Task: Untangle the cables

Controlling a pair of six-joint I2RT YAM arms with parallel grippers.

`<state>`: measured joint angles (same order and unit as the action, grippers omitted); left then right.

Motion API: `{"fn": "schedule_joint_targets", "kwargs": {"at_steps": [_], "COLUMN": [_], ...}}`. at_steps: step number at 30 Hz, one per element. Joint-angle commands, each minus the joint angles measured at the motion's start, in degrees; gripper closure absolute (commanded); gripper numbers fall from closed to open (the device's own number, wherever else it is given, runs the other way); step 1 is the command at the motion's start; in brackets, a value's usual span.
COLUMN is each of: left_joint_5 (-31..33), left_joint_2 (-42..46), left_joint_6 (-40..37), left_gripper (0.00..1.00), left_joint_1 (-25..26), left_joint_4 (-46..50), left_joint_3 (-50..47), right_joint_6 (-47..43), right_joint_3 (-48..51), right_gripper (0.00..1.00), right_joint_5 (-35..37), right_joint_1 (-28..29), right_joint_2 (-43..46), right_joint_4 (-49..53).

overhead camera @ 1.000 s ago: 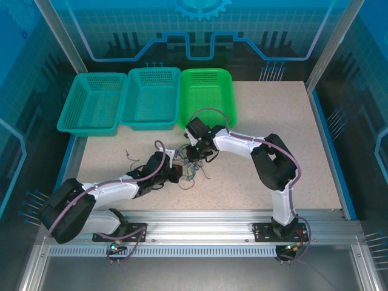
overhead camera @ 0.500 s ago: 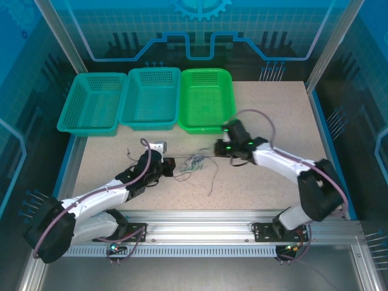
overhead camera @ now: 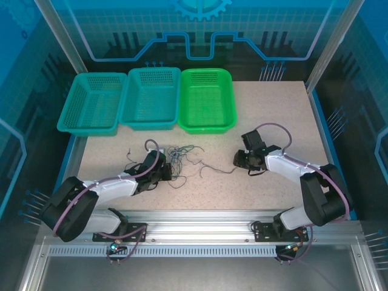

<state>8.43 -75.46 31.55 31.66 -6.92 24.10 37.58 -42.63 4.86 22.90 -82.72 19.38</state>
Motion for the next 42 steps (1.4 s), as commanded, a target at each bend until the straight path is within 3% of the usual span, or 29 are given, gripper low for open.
{"fn": "schedule_joint_targets", "kwargs": {"at_steps": [1, 4, 11, 15, 20, 24, 28, 30, 33, 35, 39, 42], "left_joint_5": [-4.3, -3.5, -1.2, -0.7, -0.5, 0.0, 0.5, 1.8, 6.3, 9.9, 12.5, 10.2], "left_joint_2": [0.0, 0.2, 0.8, 2.1, 4.2, 5.6, 7.3, 8.9, 13.1, 17.1, 25.0, 30.7], "left_joint_6": [-2.9, -4.0, -1.8, -2.2, -3.8, -4.2, -4.8, -4.9, -3.9, -2.7, -1.1, -0.6], "left_gripper": [1.0, 1.0, 1.0, 1.0, 1.0, 1.0, 1.0, 1.0, 1.0, 1.0, 1.0, 1.0], "left_joint_1": [0.7, 1.3, 1.4, 1.4, 1.4, 1.5, 1.5, 1.5, 1.4, 0.8, -3.3, -9.7], "left_joint_4": [-3.9, -3.4, -2.9, -1.8, -1.4, -1.7, -1.3, -0.8, 1.6, 3.8, 8.7, 12.1], "left_joint_3": [1.4, 1.5, 0.4, 0.3, -0.5, -1.2, -1.7, -2.2, -3.0, -3.7, -4.8, -5.6], "right_joint_6": [-7.5, -13.3, -17.0, -17.3, -18.5, -19.9, -18.5, -17.1, -13.9, -12.1, -8.9, -5.5], "right_joint_3": [-6.5, -12.8, -27.1, -30.4, -33.5, -36.9, -37.8, -38.1, -36.8, -33.0, -21.6, -12.5], "right_gripper": [0.46, 0.41, 0.43, 0.42, 0.31, 0.31, 0.41, 0.56, 0.86, 0.95, 1.0, 1.0], "right_joint_5": [3.4, 3.7, -8.6, -10.1, -10.8, -12.3, -11.4, -10.5, -7.3, -6.0, -2.2, 1.5], "right_joint_1": [5.5, 11.9, 21.1, 22.9, 22.9, 22.9, 22.4, 21.6, 20.3, 19.2, 16.1, 10.9], "right_joint_2": [3.1, 2.3, -13.0, -20.8, -27.7, -32.7, -35.8, -36.8, -36.1, -33.2, -24.0, -16.0], "right_joint_4": [2.7, 2.3, -1.8, -3.9, -4.4, -3.5, -4.7, -4.5, -3.8, -5.1, -6.8, -5.0]}}
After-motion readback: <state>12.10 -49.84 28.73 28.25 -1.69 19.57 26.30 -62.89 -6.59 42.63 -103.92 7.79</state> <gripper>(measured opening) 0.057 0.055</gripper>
